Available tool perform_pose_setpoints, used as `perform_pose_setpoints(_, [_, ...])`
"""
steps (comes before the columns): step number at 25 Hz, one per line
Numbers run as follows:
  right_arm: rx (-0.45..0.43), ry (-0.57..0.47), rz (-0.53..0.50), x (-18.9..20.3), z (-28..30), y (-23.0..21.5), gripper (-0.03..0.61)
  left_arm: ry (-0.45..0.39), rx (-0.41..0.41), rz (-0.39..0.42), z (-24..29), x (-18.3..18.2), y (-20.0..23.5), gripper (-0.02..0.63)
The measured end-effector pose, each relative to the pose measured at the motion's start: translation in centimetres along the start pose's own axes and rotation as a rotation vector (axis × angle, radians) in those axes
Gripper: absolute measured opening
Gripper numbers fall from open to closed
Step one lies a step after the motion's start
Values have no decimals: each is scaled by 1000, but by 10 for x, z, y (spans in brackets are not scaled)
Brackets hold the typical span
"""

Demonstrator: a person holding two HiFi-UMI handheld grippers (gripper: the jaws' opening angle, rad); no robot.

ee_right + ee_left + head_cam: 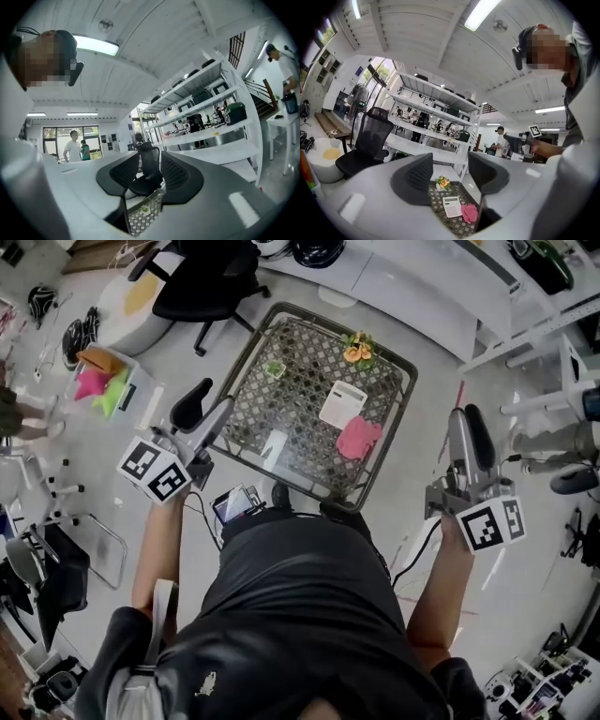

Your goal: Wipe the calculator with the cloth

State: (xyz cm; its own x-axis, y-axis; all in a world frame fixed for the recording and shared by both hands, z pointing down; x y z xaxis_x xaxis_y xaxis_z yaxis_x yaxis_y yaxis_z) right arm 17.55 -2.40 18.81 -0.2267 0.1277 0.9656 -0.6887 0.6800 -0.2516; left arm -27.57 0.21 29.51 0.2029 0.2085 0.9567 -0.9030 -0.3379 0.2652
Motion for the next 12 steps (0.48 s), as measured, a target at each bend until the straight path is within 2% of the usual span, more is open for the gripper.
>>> perform_pose_setpoints(6, [26, -30, -96, -52, -18, 28, 143, -21, -6, -4, -13, -3, 5, 253])
perform_pose_setpoints(12, [28, -50, -143, -69, -30, 47, 143, -36, -5, -19, -18, -5, 5, 255])
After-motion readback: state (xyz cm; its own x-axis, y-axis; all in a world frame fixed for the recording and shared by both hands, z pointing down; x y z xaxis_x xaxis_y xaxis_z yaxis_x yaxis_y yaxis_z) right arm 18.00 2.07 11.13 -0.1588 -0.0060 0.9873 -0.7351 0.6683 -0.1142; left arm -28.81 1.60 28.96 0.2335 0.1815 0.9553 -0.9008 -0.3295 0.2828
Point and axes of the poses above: the fingertips, and each gripper's own axes: z forward along the fingers, y to its left, x out of its underside, the point moved 8 cm from there along -z, backward along the fingers, and after that the axes turned 12 degrees about -x, right-handed, at the moved point
